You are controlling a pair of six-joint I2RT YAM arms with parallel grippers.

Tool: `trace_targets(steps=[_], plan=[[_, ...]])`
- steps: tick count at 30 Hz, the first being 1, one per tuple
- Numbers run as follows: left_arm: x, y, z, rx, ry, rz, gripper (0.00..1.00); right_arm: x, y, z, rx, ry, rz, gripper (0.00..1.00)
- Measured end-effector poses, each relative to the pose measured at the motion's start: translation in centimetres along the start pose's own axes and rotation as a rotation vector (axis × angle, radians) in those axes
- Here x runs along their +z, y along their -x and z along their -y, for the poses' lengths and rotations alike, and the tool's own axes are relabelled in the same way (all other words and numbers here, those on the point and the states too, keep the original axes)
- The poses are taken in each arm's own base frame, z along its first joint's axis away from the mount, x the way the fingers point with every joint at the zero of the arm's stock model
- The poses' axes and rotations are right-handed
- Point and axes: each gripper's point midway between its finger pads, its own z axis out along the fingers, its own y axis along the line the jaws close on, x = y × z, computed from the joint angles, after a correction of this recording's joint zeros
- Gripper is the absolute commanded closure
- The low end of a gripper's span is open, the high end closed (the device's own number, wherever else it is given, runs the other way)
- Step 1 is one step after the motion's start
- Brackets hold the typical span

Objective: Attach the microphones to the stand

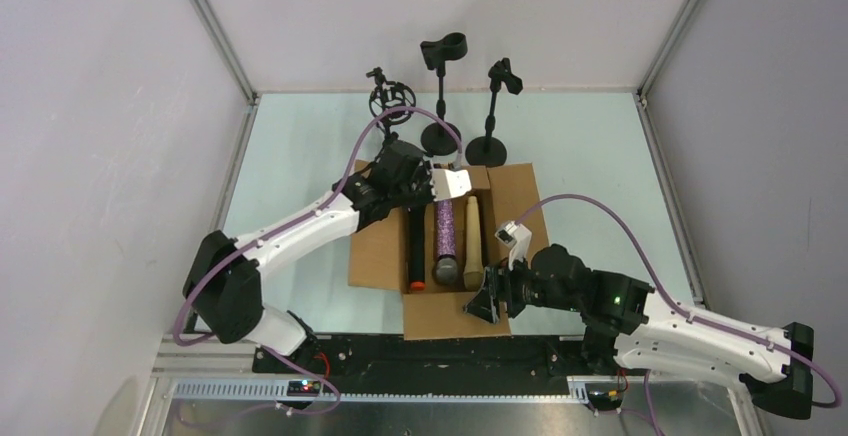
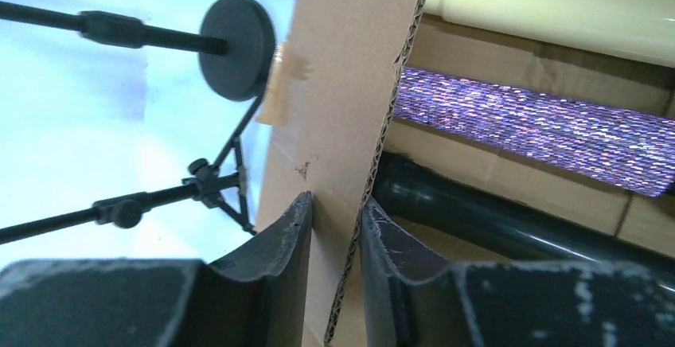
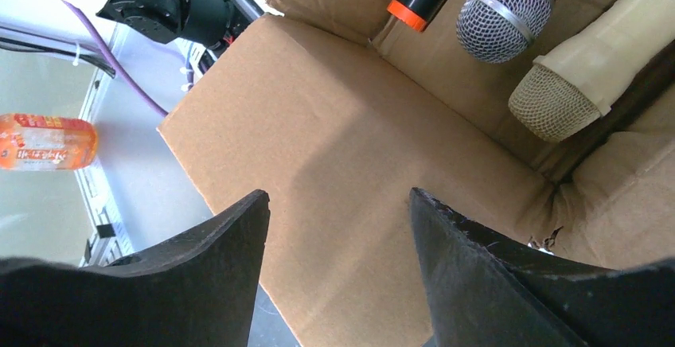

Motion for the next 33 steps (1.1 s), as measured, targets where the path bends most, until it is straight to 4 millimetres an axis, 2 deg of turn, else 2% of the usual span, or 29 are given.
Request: trace_targets(steps=[2, 3, 5, 8, 13, 17, 19, 20, 21, 24, 27, 33], plan=[[-0.3, 0.4, -0.8, 0.0, 0.034, 0.006, 0.79, 0.0, 0.1, 0.0, -0.006, -0.01, 0.007, 0.3], [-0.5, 0.4, -1.3, -0.001, 0.054, 0.004, 0.91, 0.1, 0.1, 0.1, -0.01, -0.018, 0.009, 0.31], [-0.8, 0.5, -2.3, 0.0, 0.101, -0.001, 0.99, 0.1, 0.0, 0.1, -0.017, -0.032, 0.01, 0.31], [-1.5, 0.6, -3.4, -0.011, 0.157, -0.01, 1.0, 0.1, 0.2, 0.3, -0.025, -0.066, 0.01, 0.32], [-2.7, -0.1, -2.5, -0.046, 0.171, -0.042, 1.0, -0.4, 0.5, 0.9, -0.042, -0.145, 0.014, 0.32], [-5.0, -1.0, -1.4, -0.099, 0.169, -0.076, 1.0, -1.1, 1.2, 1.8, -0.061, -0.231, 0.01, 0.32], [-6.7, -1.2, -0.8, -0.131, 0.168, -0.076, 1.0, -1.2, 1.6, 2.4, -0.087, -0.293, -0.009, 0.35], [-7.4, -1.2, -0.7, -0.142, 0.171, -0.07, 1.0, -1.2, 2.0, 2.4, -0.098, -0.307, -0.01, 0.4], [-8.1, -1.1, -0.5, -0.153, 0.174, -0.064, 1.0, -1.0, 2.4, 2.5, -0.108, -0.325, -0.011, 0.45], [-10.4, -0.6, -0.6, -0.19, 0.198, -0.027, 1.0, 0.4, 3.8, 2.6, -0.14, -0.375, -0.029, 0.49], [-11.9, -0.2, -0.6, -0.21, 0.211, 0.002, 1.0, 1.9, 4.8, 2.9, -0.166, -0.404, -0.041, 0.38], [-13.0, 0.1, -0.3, -0.235, 0.216, 0.022, 1.0, 4.7, 7.5, 2.5, -0.224, -0.405, -0.008, 0.32]])
